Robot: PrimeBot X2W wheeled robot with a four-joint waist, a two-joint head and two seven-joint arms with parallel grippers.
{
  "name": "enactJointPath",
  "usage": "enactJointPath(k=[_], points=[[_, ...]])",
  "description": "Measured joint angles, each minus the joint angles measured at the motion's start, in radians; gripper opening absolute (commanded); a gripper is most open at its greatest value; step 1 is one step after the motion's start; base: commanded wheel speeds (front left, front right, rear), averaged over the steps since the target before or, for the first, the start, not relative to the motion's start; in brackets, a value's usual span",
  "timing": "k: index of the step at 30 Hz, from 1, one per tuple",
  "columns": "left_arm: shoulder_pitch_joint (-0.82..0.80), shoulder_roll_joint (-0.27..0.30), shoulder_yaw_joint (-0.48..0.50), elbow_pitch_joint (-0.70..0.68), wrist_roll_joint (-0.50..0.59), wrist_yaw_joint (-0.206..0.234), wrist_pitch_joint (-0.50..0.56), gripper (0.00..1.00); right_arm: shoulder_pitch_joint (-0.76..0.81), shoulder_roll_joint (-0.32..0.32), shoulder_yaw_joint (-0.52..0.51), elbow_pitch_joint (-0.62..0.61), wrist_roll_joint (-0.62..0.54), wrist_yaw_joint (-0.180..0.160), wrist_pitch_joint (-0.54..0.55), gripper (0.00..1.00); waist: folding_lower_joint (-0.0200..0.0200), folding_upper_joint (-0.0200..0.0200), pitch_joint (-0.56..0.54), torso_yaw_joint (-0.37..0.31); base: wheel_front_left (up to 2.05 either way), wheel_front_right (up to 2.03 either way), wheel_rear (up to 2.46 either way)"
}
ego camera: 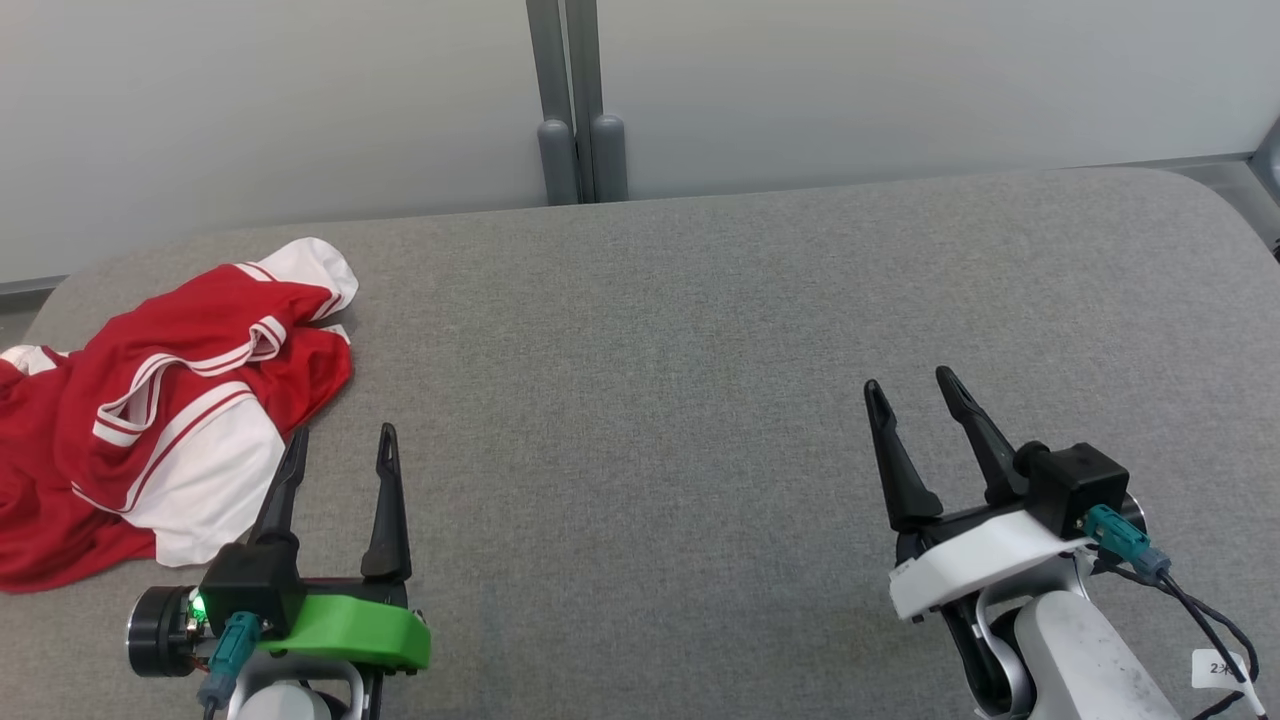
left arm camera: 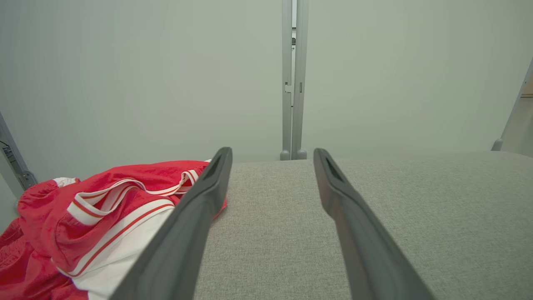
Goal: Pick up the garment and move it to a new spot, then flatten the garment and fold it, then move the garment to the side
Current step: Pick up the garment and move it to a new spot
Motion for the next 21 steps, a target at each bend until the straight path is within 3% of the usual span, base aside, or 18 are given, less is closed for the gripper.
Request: enactJointPath(k=[21], points=[[-0.002,0.000,-0.004,0.018,-0.012,0.002,0.000,1.00,0.000,0.001,0.000,0.003,-0.001,0.000,0.000,1.00,0.0000,0.0000,0.000,0.005,0.00,0.00,0.00]])
